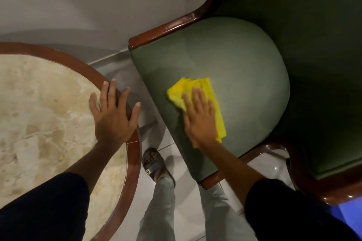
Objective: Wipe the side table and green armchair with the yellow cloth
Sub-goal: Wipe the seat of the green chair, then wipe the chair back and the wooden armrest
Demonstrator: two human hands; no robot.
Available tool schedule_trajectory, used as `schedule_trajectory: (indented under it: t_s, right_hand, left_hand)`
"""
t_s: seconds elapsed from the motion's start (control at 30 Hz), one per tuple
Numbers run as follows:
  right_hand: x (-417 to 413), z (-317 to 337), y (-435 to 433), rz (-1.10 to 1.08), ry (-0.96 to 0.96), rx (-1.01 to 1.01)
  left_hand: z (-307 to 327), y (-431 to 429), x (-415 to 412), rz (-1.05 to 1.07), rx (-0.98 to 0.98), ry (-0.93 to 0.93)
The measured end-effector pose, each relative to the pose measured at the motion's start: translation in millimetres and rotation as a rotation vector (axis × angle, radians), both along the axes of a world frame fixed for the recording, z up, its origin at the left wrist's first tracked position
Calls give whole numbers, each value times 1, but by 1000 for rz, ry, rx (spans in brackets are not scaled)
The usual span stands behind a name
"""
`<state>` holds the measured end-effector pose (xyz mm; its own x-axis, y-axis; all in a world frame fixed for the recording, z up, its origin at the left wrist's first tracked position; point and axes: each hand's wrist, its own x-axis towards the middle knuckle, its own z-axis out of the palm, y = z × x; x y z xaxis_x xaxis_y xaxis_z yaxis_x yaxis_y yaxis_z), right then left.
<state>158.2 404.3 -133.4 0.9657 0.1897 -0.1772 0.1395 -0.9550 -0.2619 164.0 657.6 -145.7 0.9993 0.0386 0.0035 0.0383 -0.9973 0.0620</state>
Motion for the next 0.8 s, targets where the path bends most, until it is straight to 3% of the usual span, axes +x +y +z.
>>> schedule_trajectory:
  t_s: [0.1,0.2,0.27,0.33,0.4,0.47,0.53,0.57,0.63,0.7,0.73,0.8]
  right_hand:
    - [-20,-6,3,369,2,-50]
    - [-41,-3,-21,606,69,-57]
    - [-70,11,-36,693,152,-46]
    - [-101,25,-45,641,245,36]
    - [-118,48,-41,251,405,346]
    - [-112,76,-33,-426,612,777]
    - [-97,104,-39,-983,665,1138]
    - [-87,117,-48,-1163,668,1273]
    - [-63,142,-70,-1371,628,1472]
    - [-36,169,-101,-1414,507,1621]
    - [-21,184,-118,-1420,440,1692]
    - [8,217,-151,-1411,308,1800]
  left_hand:
    - [-3,-1,-2,-13,-1,-32]
    - [1,-1,-2,-28,19,4]
    - [18,-8,-2,-40,-17,71]
    - [45,-28,-7,-82,-89,125]
    - [77,-56,-22,-131,-224,218]
    - [106,-84,-36,-144,-392,433]
    - [130,-113,-45,-123,-481,594]
    - [142,-127,-45,-117,-523,572]
    - [173,-156,-37,-114,-641,383]
    - [213,-194,-17,-159,-749,184]
    - [234,-216,-4,-219,-790,162]
    - [270,-259,21,-389,-734,324]
